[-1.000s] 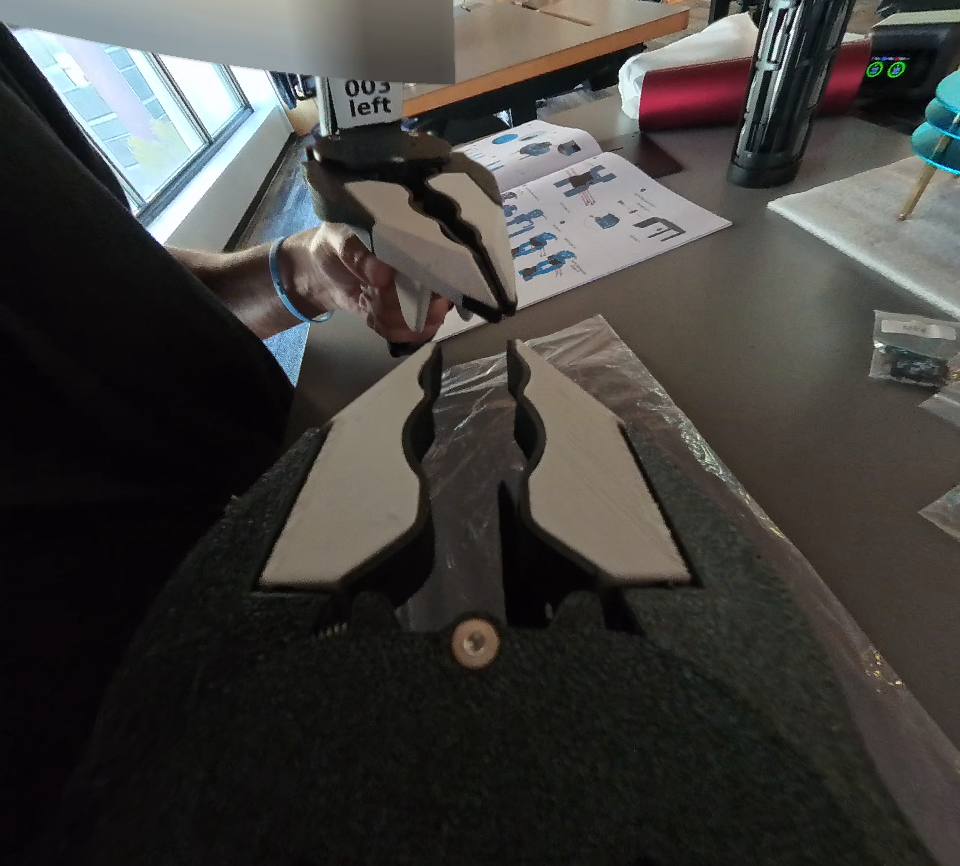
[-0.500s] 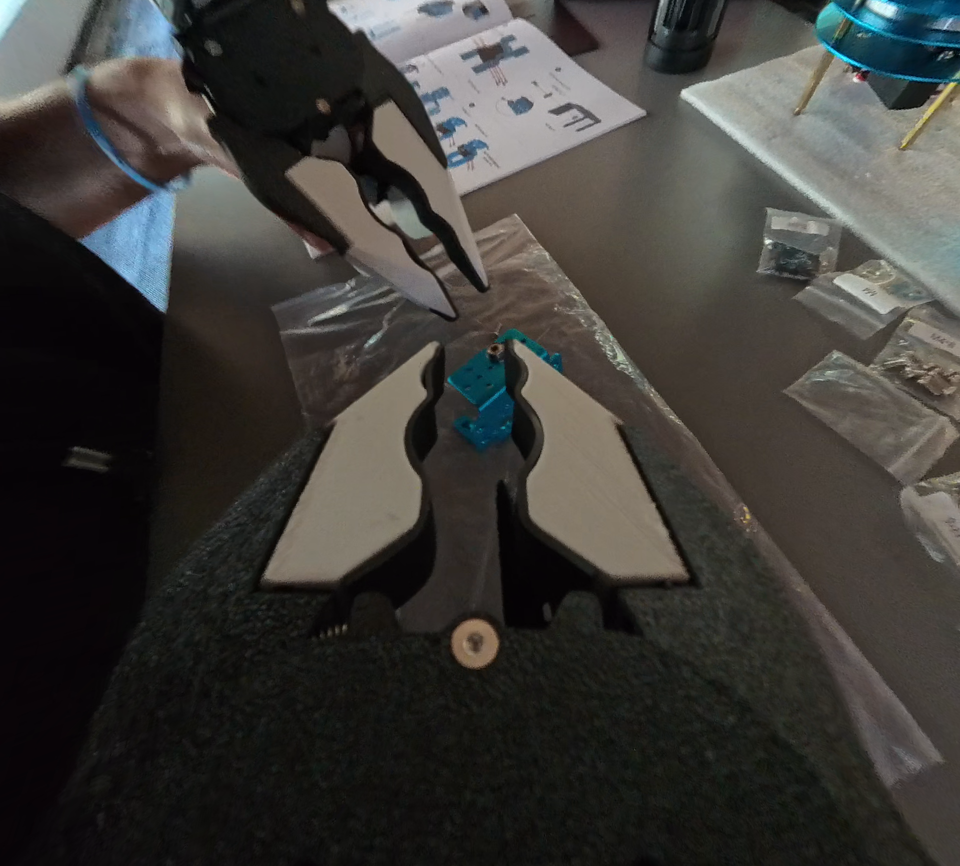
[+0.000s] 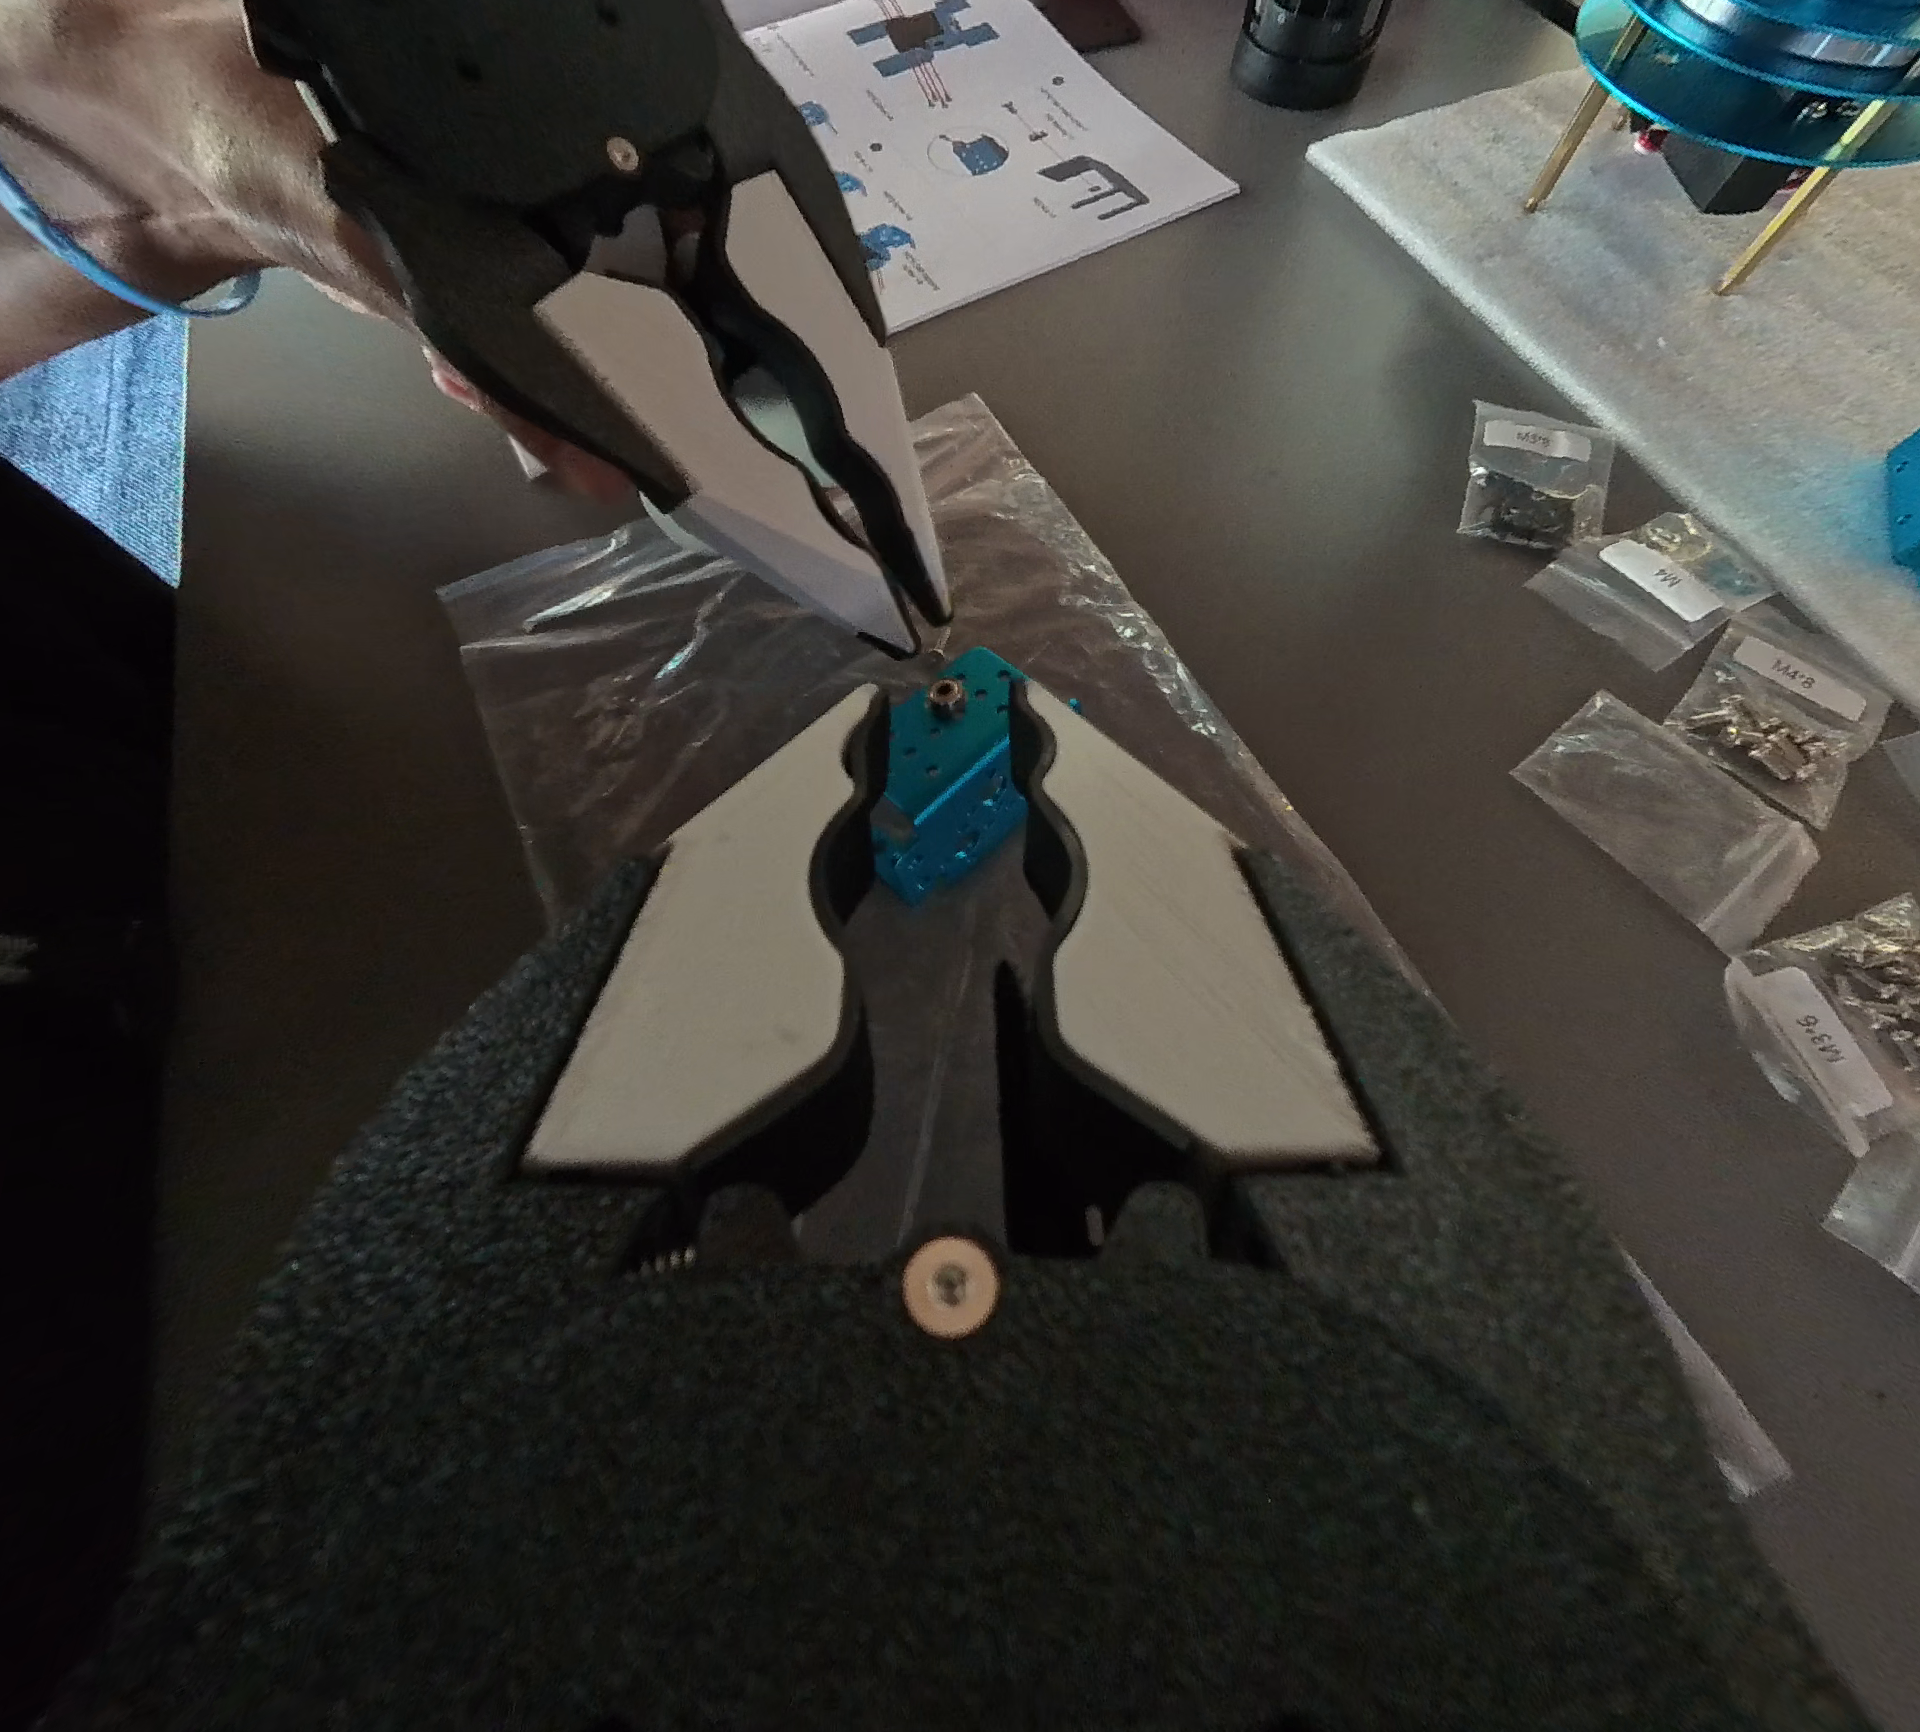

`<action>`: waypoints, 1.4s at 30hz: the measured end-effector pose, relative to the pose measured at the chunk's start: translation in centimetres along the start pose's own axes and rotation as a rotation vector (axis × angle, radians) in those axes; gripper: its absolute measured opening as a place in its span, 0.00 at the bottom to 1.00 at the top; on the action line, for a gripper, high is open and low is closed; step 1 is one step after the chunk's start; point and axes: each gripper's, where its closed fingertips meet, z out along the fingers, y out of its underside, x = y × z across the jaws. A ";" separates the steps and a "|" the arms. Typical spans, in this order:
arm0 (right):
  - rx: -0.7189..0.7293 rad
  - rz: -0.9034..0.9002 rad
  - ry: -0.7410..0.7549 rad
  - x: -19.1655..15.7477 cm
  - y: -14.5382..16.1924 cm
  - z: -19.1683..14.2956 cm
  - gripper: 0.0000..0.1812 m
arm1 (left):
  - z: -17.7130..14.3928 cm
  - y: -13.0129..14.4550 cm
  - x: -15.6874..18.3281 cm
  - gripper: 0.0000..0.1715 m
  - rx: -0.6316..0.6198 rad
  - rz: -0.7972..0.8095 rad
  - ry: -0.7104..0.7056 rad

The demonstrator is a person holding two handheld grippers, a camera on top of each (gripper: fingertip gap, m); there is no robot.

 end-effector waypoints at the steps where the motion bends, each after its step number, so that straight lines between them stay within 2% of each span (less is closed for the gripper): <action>1: 0.003 0.000 -0.002 0.0 0.0 -0.1 0.12 | 0.0 -0.1 0.1 0.04 0.004 -0.002 -0.005; 7: 0.010 -0.005 -0.012 0.2 0.3 -0.2 0.12 | 0.1 0.4 -1.0 0.04 -0.026 -0.010 -0.131; 13: 0.029 0.009 -0.034 0.1 0.6 -0.2 0.12 | -0.1 0.0 -0.8 0.03 -0.020 -0.163 -0.210; 18: 0.082 0.028 -0.047 0.0 -0.2 -1.0 0.11 | -0.2 0.1 -1.4 0.03 -0.026 -0.319 -0.395; 21: 0.106 0.036 -0.051 0.0 -0.5 -1.6 0.11 | 0.0 0.5 -1.2 0.04 -0.042 -0.381 -0.447; 26: 0.161 0.050 -0.070 -0.5 -1.3 -2.3 0.11 | 0.4 0.2 -0.2 0.07 -0.036 -0.433 -0.465; 29: 0.183 0.063 -0.112 -1.3 -1.7 -2.6 0.11 | 0.6 0.6 -0.5 0.10 -0.059 -0.442 -0.510; 35: 0.198 0.071 -0.165 -2.2 -2.0 -2.7 0.11 | 0.7 1.0 -0.9 0.09 -0.057 -0.480 -0.529; 39: 0.200 0.071 -0.176 -2.4 -2.1 -2.7 0.11 | 0.9 1.0 -0.8 0.08 -0.062 -0.482 -0.518; 42: 0.203 0.076 -0.180 -2.4 -2.1 -2.8 0.11 | 0.9 1.1 -1.0 0.02 -0.075 -0.460 -0.520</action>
